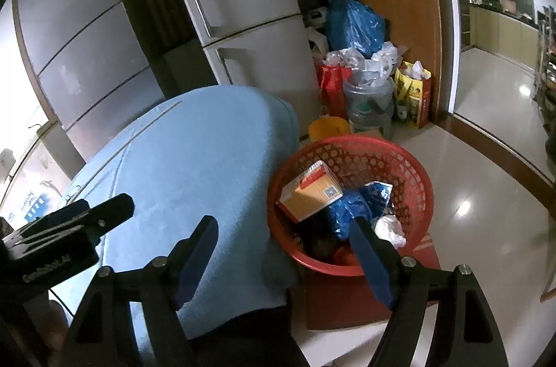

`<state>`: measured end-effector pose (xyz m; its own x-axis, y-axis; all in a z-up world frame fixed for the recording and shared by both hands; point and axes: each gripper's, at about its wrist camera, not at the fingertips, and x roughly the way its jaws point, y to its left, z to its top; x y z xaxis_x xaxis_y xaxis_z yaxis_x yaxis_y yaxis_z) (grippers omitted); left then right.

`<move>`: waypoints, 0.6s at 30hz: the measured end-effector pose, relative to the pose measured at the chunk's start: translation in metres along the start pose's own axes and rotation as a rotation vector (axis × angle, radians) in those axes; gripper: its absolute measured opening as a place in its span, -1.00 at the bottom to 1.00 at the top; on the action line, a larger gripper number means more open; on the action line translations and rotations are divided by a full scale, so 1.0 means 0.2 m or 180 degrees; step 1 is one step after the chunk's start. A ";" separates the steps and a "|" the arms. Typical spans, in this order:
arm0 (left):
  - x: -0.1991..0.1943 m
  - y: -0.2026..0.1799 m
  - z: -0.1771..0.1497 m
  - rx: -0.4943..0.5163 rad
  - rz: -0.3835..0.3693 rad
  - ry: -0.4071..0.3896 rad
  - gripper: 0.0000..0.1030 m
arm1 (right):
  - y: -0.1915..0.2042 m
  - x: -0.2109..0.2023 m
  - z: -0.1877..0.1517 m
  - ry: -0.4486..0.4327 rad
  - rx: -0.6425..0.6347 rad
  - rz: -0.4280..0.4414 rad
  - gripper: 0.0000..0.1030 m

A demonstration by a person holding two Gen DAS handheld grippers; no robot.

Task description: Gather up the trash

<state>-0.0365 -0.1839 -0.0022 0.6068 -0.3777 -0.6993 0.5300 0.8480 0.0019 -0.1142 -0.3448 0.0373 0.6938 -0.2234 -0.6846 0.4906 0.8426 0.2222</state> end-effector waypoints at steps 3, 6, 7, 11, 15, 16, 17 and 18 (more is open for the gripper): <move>-0.01 0.00 -0.01 -0.0007 0.0017 0.0001 0.70 | 0.00 0.00 -0.01 0.0019 0.0000 -0.0002 0.57; -0.03 0.00 -0.02 -0.0011 0.0030 -0.0017 0.70 | 0.00 -0.01 -0.01 0.0013 -0.0016 0.0007 0.57; -0.04 0.00 -0.03 -0.0008 0.0035 -0.0025 0.70 | 0.01 -0.01 -0.01 0.0003 -0.0021 0.0011 0.57; -0.07 -0.01 -0.03 -0.0001 0.0035 -0.0058 0.70 | 0.02 -0.03 -0.01 -0.0038 -0.0051 0.0014 0.57; -0.09 -0.01 -0.04 0.0019 0.0032 -0.0087 0.70 | 0.03 -0.05 -0.01 -0.0072 -0.0054 0.0015 0.62; -0.10 -0.01 -0.03 0.0019 0.0033 -0.0094 0.70 | 0.03 -0.06 -0.01 -0.0081 -0.0058 0.0017 0.62; -0.10 -0.01 -0.03 0.0017 0.0036 -0.0100 0.70 | 0.03 -0.06 -0.01 -0.0091 -0.0066 0.0019 0.62; -0.11 -0.01 -0.03 0.0012 0.0039 -0.0108 0.70 | 0.04 -0.07 -0.01 -0.0098 -0.0074 0.0016 0.62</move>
<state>-0.0542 -0.1750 0.0081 0.6329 -0.3797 -0.6747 0.5247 0.8512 0.0131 -0.1208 -0.3345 0.0466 0.7123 -0.2337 -0.6618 0.4748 0.8549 0.2092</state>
